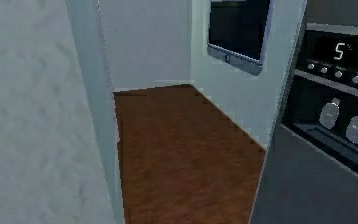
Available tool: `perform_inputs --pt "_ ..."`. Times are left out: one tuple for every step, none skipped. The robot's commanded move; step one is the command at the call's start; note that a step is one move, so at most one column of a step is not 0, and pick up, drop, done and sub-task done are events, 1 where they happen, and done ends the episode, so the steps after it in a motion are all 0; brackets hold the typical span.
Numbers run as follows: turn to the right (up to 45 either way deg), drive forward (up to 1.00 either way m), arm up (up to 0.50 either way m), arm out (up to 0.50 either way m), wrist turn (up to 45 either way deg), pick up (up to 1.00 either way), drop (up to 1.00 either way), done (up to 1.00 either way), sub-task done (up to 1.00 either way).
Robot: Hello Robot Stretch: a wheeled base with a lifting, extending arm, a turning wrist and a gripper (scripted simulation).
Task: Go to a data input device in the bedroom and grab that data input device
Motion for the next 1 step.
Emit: perform_inputs --pt "-3.0 0.00 0.00 0.00 0.0 0.00 0.00 0.00 0.00"
